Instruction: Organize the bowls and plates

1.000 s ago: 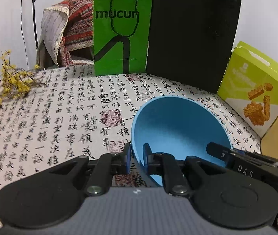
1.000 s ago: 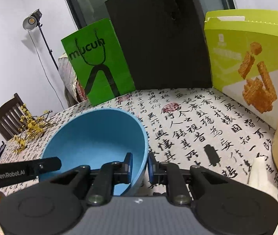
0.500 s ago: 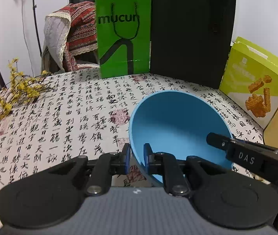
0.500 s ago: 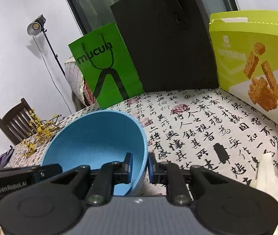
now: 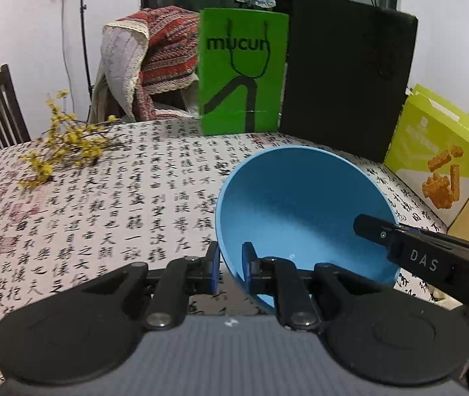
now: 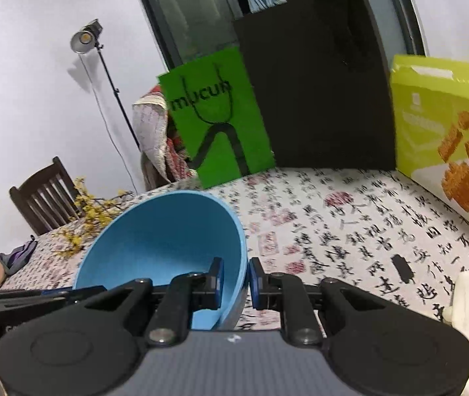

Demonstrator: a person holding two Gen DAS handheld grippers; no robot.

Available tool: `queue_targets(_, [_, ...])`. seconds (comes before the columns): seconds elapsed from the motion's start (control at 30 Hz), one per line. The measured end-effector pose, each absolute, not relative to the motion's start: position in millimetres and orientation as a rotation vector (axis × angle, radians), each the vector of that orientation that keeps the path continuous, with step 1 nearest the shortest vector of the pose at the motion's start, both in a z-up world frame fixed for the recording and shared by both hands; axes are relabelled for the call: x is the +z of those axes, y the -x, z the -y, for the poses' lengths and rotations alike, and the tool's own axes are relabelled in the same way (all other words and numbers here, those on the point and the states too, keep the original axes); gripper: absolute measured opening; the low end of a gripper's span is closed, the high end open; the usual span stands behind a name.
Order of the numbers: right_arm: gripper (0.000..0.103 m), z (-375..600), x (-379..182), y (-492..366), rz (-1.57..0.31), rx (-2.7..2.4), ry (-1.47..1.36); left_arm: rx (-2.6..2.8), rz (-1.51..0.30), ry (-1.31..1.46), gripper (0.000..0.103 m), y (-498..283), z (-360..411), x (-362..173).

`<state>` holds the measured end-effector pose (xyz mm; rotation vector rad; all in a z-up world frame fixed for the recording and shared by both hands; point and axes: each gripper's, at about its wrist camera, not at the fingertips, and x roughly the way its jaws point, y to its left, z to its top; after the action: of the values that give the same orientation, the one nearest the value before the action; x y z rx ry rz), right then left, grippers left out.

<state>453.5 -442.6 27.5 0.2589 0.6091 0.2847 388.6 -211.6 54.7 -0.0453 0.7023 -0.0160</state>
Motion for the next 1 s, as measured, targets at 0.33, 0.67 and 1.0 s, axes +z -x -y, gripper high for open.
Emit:
queue_targets(0.33, [0.016,388.5,56.7,-409.7,-0.553,0.300,-0.193,-0.005,-0.657,0.108,0.013,-346.4,157.3,75.4])
queue_targets(0.67, [0.016,348.3,65.2,-364.9,-0.540,0.305,-0.239,0.001,-0.622,0.101,0.013,-302.1,115.3,85.0])
queue_targets(1.0, [0.016,326.7,61.9,-331.7,-0.541,0.302,-0.295,-0.006,-0.565,0.061,0.014,-266.5,96.3,93.7])
